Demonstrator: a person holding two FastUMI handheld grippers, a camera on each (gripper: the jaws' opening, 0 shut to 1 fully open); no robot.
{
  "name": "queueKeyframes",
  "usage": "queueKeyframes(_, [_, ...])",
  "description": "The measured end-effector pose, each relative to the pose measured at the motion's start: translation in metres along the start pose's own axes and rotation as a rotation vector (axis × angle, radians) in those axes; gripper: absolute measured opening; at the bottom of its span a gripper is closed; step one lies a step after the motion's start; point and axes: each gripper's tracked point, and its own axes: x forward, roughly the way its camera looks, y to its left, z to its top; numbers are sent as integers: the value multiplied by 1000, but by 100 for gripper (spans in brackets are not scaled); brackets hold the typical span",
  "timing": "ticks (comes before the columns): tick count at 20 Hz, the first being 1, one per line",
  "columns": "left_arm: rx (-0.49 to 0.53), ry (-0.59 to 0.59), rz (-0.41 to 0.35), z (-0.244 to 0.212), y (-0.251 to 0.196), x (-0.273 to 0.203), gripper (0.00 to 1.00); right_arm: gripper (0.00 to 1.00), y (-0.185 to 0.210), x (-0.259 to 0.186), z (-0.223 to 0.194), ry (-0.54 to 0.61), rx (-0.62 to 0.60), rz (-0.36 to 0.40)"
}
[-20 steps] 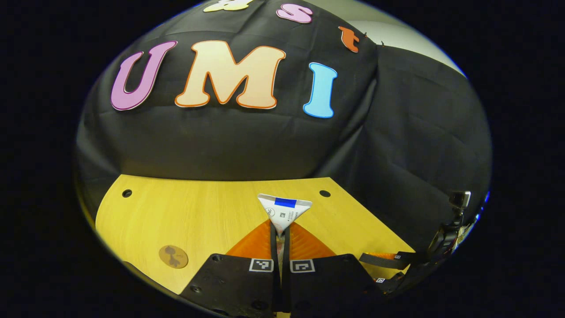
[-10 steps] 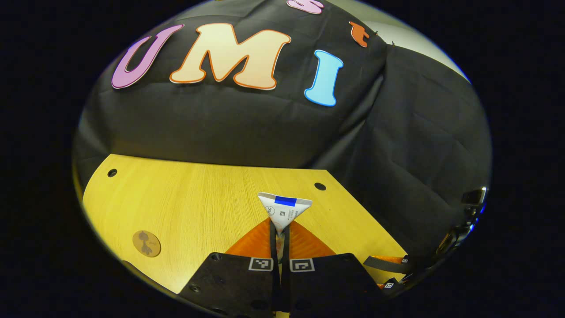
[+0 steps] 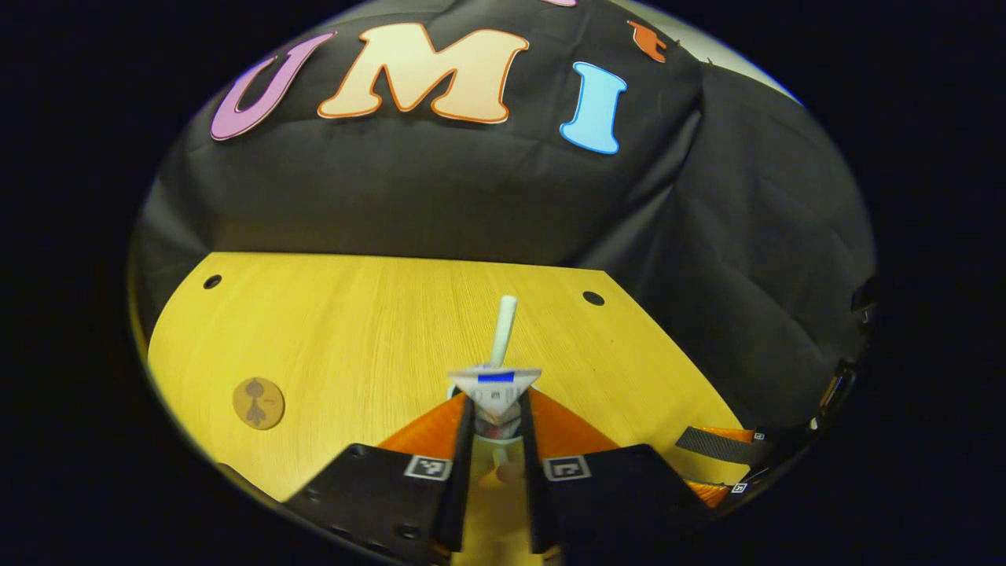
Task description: Put the toothbrush and toothpaste on the desktop into the cup, then pick up the cup and place it on the coaster on the desktop.
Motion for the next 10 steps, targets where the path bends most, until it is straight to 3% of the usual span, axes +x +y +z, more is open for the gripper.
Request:
queueKeyframes(1, [11, -15, 13, 1, 4, -5, 58, 99, 4, 3, 0, 17, -9, 7])
queueKeyframes(4, [16, -57, 45, 8, 21, -21, 84, 94, 16, 10, 1, 85, -28, 21])
queueKeyframes(5, [20, -78, 63, 11, 28, -29, 94, 99, 23, 13, 4, 109, -28, 33])
queueKeyframes(9, [84, -165, 174, 24, 78, -65, 95, 94, 52, 28, 1, 233, -40, 61])
queueKeyframes(10, [107, -173, 194, 23, 91, -74, 95, 99, 57, 32, 0, 265, -52, 61])
